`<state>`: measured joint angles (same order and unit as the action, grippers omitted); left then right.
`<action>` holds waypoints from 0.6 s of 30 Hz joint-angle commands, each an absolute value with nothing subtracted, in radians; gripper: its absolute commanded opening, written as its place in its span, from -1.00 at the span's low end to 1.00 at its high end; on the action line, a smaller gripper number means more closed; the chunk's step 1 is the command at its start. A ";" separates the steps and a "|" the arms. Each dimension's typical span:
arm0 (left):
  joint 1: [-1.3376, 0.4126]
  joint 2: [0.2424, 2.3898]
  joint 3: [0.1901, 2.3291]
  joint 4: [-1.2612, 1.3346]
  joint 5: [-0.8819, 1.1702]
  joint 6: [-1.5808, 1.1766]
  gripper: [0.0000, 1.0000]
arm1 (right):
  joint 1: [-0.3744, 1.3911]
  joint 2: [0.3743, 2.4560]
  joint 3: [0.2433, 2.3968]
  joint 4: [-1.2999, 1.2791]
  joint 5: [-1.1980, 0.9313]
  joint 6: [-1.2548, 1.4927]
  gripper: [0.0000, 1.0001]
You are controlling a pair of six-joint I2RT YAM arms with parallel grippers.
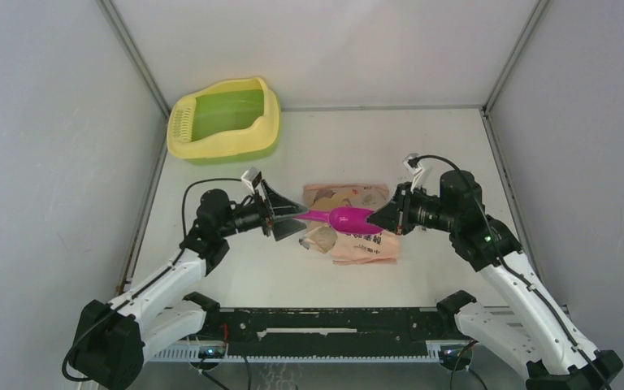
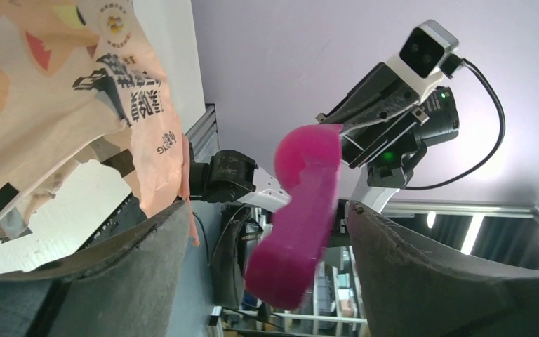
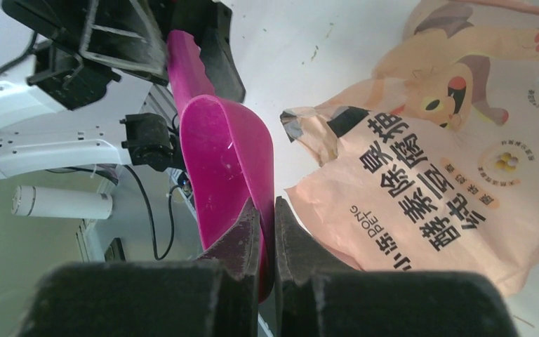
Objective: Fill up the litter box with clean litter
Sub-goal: Pick up the spatula from the center of the board.
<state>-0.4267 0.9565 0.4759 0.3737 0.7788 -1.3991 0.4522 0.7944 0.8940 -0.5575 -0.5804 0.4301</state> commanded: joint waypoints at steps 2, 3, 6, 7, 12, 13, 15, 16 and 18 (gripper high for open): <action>-0.421 0.953 0.443 0.532 0.801 -1.486 0.65 | 0.462 0.792 0.882 -0.427 -0.594 0.488 -1.00; -0.420 0.949 0.446 0.531 0.801 -1.486 0.63 | 0.463 0.794 0.878 -0.419 -0.598 0.493 -1.00; -0.420 0.947 0.454 0.523 0.802 -1.486 0.60 | 0.465 0.801 0.873 -0.404 -0.609 0.500 -1.00; -0.420 0.946 0.455 0.523 0.801 -1.488 0.60 | 0.467 0.804 0.873 -0.404 -0.609 0.500 -1.00; -0.420 0.943 0.461 0.530 0.795 -1.495 0.43 | 0.473 0.814 0.873 -0.402 -0.615 0.498 -1.00; -0.420 0.945 0.462 0.531 0.795 -1.497 0.39 | 0.473 0.815 0.871 -0.399 -0.619 0.498 -1.00; -0.421 0.949 0.465 0.533 0.799 -1.497 0.37 | 0.474 0.814 0.869 -0.394 -0.630 0.500 -1.00; -0.421 0.952 0.466 0.534 0.800 -1.498 0.36 | 0.477 0.816 0.868 -0.392 -0.638 0.501 -1.00; -0.419 0.955 0.466 0.549 0.807 -1.507 0.36 | 0.477 0.819 0.868 -0.395 -0.643 0.501 -1.00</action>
<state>-0.4267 0.9657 0.4469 0.4858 0.7891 -1.4876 0.4671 0.8204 0.8703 -0.4610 -0.6121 0.4816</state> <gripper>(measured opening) 0.684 0.095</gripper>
